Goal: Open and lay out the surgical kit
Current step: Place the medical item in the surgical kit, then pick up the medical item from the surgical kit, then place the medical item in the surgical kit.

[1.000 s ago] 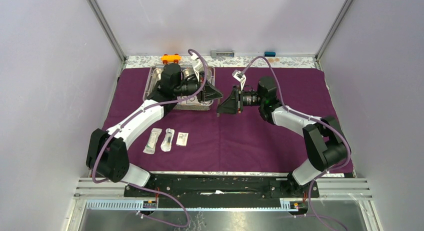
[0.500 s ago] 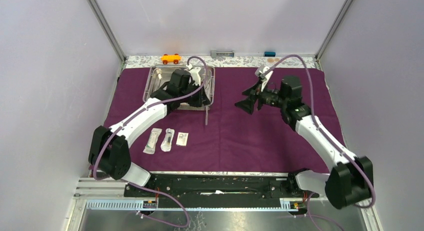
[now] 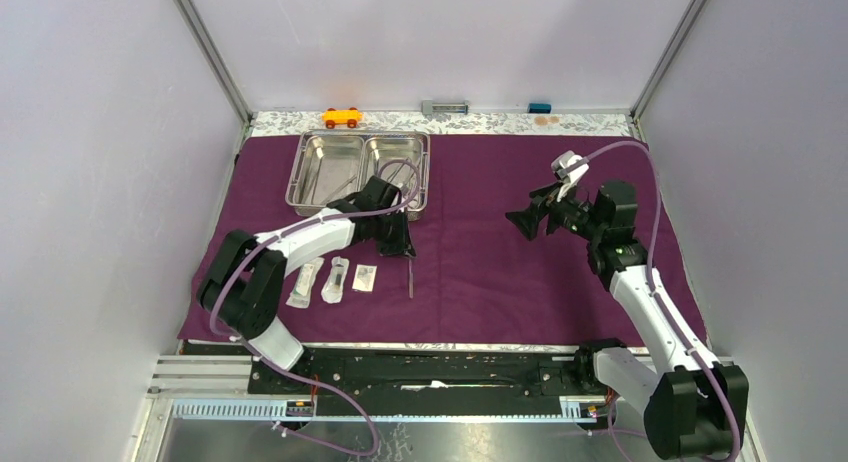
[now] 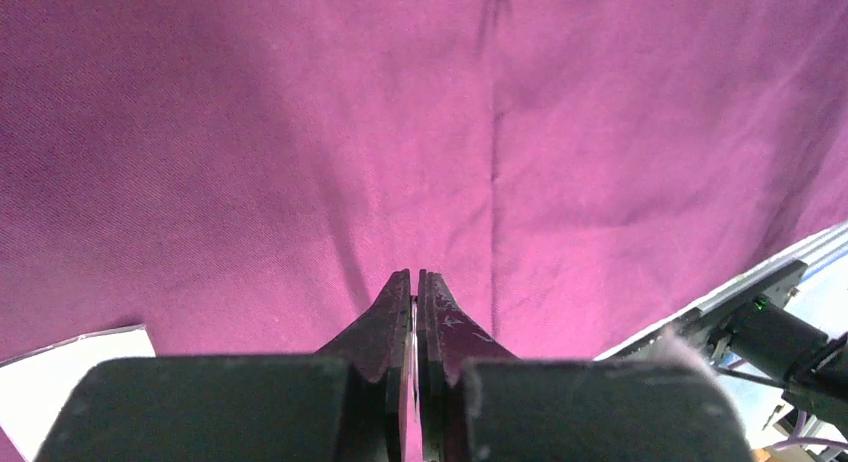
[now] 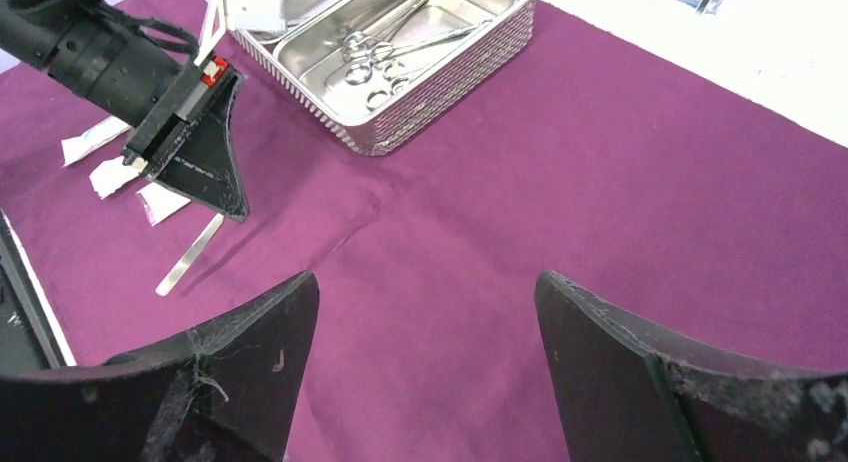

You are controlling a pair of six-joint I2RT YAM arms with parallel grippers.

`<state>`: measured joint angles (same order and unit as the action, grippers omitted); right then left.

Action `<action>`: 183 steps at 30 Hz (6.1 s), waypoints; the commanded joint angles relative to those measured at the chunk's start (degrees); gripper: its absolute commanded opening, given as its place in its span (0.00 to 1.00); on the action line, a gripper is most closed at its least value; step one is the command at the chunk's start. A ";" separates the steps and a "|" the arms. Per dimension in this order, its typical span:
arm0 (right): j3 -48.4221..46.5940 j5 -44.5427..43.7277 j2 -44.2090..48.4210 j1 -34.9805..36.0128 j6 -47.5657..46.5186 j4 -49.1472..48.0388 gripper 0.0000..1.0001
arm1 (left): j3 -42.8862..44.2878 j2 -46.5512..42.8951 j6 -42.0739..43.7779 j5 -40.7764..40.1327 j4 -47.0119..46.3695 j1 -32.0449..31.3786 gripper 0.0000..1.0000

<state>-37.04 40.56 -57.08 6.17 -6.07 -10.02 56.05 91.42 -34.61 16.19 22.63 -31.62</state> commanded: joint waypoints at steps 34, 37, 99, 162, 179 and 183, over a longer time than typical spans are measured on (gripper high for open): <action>1.34 2.68 0.40 -1.21 0.44 -5.36 0.87 | 7.74 13.12 0.17 -3.47 0.00 0.09 0.24; 1.32 2.69 0.38 -1.21 0.46 -5.36 0.87 | 7.36 12.83 0.07 -3.45 -0.29 0.11 0.26; 1.38 3.65 0.30 -1.25 0.59 -5.10 0.88 | 11.51 11.94 6.11 -3.95 0.25 1.09 0.27; 2.13 12.64 -7.97 17.12 1.87 -11.55 0.90 | 0.85 -10.83 16.29 37.98 -32.41 1.41 0.00; 1.57 13.81 -10.23 19.84 1.63 -12.50 0.90 | -2.68 -11.03 -3.39 43.32 -56.71 1.40 0.00; 0.92 14.78 -10.80 19.93 2.81 -12.76 0.79 | -3.09 -11.33 -4.33 43.12 -58.16 1.38 0.00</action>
<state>-34.22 52.97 -67.29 25.50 -3.99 -20.08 53.71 82.43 -36.71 57.71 -28.56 -30.41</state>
